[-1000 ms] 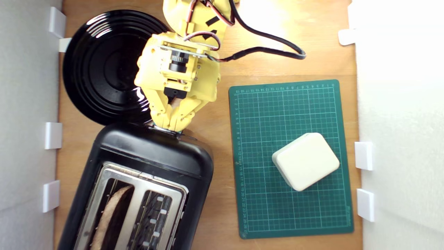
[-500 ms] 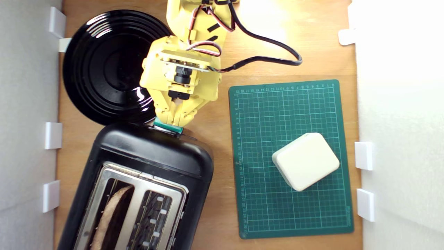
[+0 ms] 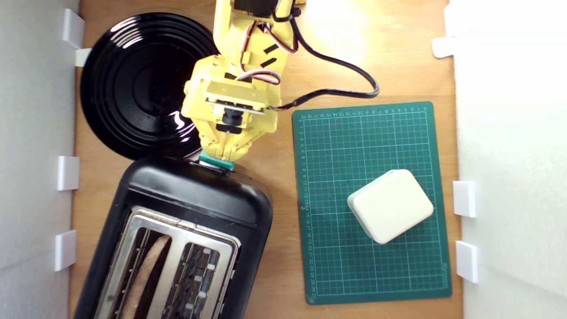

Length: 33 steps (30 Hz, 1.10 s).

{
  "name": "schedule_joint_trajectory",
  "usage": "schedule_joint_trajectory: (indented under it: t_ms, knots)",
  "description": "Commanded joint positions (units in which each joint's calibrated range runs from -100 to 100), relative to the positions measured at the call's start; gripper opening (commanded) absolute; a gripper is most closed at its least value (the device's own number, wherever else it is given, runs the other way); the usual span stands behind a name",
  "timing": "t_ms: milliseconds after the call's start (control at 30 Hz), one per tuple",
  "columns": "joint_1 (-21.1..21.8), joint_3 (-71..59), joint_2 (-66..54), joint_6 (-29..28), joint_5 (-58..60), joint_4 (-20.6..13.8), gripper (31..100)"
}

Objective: Start toaster

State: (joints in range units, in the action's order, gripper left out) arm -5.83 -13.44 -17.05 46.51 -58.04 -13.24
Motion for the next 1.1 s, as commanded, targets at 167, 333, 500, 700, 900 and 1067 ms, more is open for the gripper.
schedule_joint_trajectory:
  t_ms: [167, 333, 500, 700, 900, 1067]
  knots:
    - [-3.46, 0.85, 4.06, -0.3, 0.87, 0.39, 31.5]
    - [-5.2, 0.94, 6.39, -0.35, 1.64, 2.36, 31.5]
    - [-5.28, 0.85, 8.81, -0.35, 3.52, 2.45, 31.5]
    - [-5.28, 0.94, 11.55, -0.56, 6.44, 2.45, 31.5]
    - [-5.52, 0.76, 13.97, -0.98, 8.92, 1.89, 31.5]
    - [-6.0, 0.58, 15.38, -0.98, 10.46, 2.17, 31.5]
